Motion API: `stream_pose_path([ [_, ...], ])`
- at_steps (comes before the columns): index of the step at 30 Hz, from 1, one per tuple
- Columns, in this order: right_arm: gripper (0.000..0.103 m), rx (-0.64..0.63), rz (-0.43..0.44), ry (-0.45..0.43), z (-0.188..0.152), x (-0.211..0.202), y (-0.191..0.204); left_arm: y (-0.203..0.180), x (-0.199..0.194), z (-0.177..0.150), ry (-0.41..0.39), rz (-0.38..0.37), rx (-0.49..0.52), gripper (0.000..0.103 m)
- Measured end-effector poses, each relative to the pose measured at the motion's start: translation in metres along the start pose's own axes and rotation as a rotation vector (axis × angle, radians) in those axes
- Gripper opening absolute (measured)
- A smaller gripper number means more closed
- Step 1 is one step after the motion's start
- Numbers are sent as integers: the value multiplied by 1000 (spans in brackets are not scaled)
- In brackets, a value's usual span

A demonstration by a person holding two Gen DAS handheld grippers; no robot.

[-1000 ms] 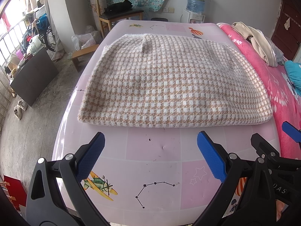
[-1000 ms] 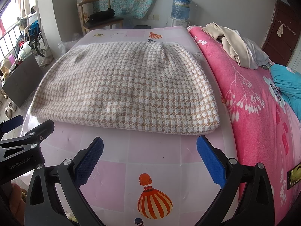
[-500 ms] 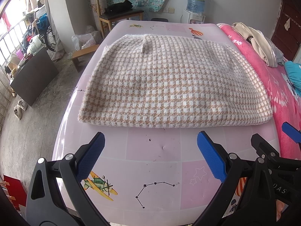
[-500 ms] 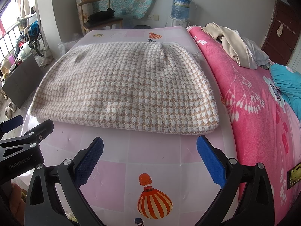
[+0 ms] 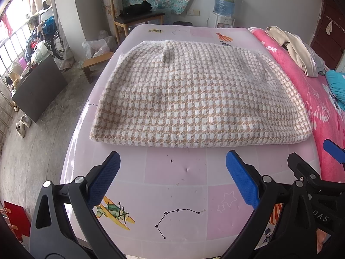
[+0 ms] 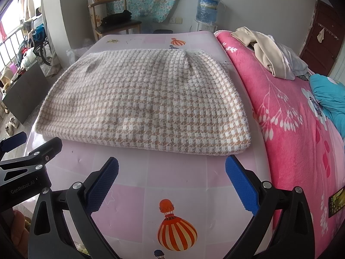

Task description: Fold large clothes

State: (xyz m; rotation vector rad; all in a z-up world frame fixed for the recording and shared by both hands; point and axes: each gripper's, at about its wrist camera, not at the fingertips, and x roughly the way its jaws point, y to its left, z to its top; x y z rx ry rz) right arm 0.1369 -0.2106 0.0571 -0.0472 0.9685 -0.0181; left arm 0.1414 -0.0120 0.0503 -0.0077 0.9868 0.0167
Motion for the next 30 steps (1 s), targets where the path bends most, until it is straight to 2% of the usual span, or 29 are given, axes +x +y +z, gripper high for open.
stream_pose_path([
  [30,97,1,-2,1,0,0,2,0,-1,2,-3,-1,-3,95],
])
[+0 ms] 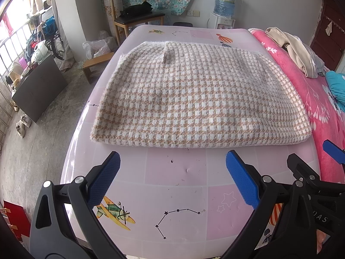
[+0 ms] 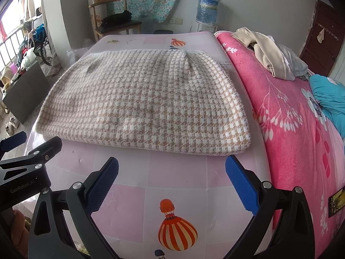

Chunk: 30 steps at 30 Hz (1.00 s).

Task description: Fold large clothes

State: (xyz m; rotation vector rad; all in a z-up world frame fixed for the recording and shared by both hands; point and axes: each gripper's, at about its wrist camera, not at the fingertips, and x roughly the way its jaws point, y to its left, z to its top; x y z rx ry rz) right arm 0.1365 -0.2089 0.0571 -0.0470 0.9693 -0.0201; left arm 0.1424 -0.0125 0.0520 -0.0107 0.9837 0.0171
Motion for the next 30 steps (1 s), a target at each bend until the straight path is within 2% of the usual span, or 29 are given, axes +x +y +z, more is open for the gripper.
stream_pose_path([
  [30,97,0,0,0,0,0,-1,0,-1,1,1,-2,-4,95],
])
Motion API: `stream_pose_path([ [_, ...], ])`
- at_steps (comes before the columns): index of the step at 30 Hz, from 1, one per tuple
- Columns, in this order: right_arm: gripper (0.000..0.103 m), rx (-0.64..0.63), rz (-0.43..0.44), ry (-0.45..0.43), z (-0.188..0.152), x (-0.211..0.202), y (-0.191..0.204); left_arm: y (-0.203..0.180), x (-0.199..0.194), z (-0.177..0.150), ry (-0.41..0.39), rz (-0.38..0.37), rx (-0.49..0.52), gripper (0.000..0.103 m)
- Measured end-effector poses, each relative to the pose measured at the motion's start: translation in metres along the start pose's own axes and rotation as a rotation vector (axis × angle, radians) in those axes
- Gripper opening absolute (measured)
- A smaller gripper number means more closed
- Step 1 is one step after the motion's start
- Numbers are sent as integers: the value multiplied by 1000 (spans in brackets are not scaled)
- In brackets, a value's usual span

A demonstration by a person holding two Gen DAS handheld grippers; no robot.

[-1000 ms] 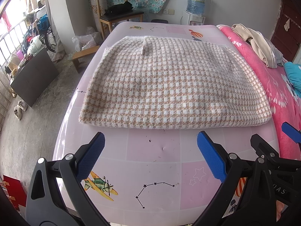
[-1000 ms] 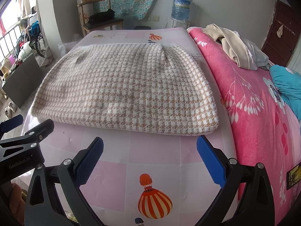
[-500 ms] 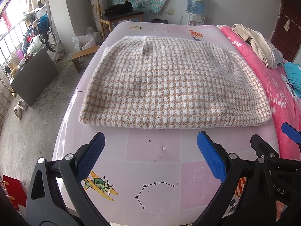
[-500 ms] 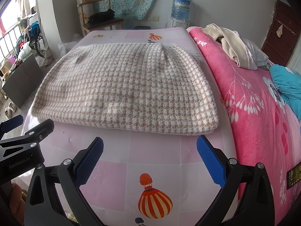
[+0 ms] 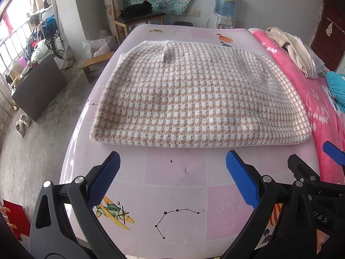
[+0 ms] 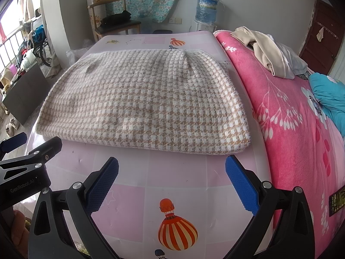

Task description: Fold large clothes

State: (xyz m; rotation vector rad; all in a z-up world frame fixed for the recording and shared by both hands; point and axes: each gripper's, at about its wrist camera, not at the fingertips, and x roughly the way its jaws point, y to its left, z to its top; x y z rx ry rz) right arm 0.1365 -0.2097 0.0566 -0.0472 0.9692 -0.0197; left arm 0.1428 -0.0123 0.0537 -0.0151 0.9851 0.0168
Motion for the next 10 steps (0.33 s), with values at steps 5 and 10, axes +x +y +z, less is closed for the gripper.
stream_pose_path([
  [5,97,1,0,-1,0,0,-1,0,0,-1,0,1,-1,95],
  [10,97,0,0,0,1,0,-2,1,1,-2,0,1,0,95],
])
